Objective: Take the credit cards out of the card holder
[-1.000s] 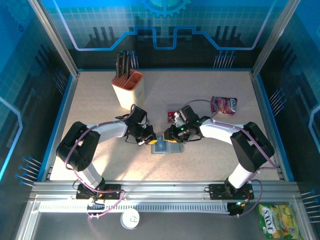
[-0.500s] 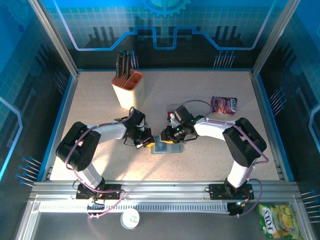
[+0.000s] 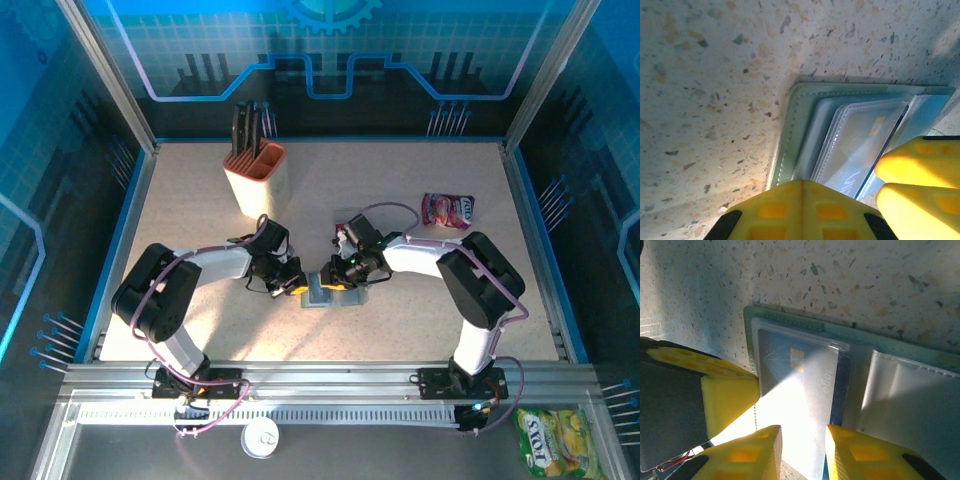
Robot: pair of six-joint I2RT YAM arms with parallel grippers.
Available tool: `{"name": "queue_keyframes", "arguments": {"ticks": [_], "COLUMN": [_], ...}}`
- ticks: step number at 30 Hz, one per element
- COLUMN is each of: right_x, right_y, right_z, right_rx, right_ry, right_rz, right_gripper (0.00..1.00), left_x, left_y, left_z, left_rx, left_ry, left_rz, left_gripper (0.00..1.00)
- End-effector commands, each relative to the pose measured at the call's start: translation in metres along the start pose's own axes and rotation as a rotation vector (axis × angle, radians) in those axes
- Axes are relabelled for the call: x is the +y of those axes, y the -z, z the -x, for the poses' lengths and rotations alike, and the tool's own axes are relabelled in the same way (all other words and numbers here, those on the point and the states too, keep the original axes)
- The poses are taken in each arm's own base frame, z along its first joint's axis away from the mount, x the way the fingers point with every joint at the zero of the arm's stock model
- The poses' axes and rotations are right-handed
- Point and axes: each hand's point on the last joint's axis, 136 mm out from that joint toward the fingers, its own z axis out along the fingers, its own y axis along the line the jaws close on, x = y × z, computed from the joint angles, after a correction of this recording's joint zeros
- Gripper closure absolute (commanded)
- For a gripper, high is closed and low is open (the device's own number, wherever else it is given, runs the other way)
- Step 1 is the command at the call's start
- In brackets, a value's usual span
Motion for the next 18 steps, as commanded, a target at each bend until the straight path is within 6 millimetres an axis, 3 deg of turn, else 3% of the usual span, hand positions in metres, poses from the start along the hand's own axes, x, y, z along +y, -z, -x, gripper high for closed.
{"name": "queue_keyframes", "arguments": {"ticks": [1,10,14,18], "right_x": [0.004,0.0035,0.0028,-0.0015], "right_y": [-0.0062,-0.0094,-0.0108,-0.0109], "right_z": [-0.0021,-0.0035,-0.0047,-0.0053], "right_rx": [0.022,0.031,0.036,0.039], "right_ry": [0.018,0.017,0.012,0.008], "right_rz": [-0.004,0.001,0.003,-0.018], "right_gripper": [0.7,0.81,0.81,0.75], "left_x": [0.0103,0.0108,0.0117,0.0121], "left_y": [-0.002,-0.0033,-0.0046,-0.0048], "left_z": [-0.0033,-0.0032,-0.0034,-0.0034], "left_rx": [0.018,0.021,0.024,0.023], "left_ry": [0.013,0.014,0.017,0.016], "left_rz": [0.018,0.017,0.017,0.017], "left_gripper": [1.0,1.0,1.0,1.0]}}
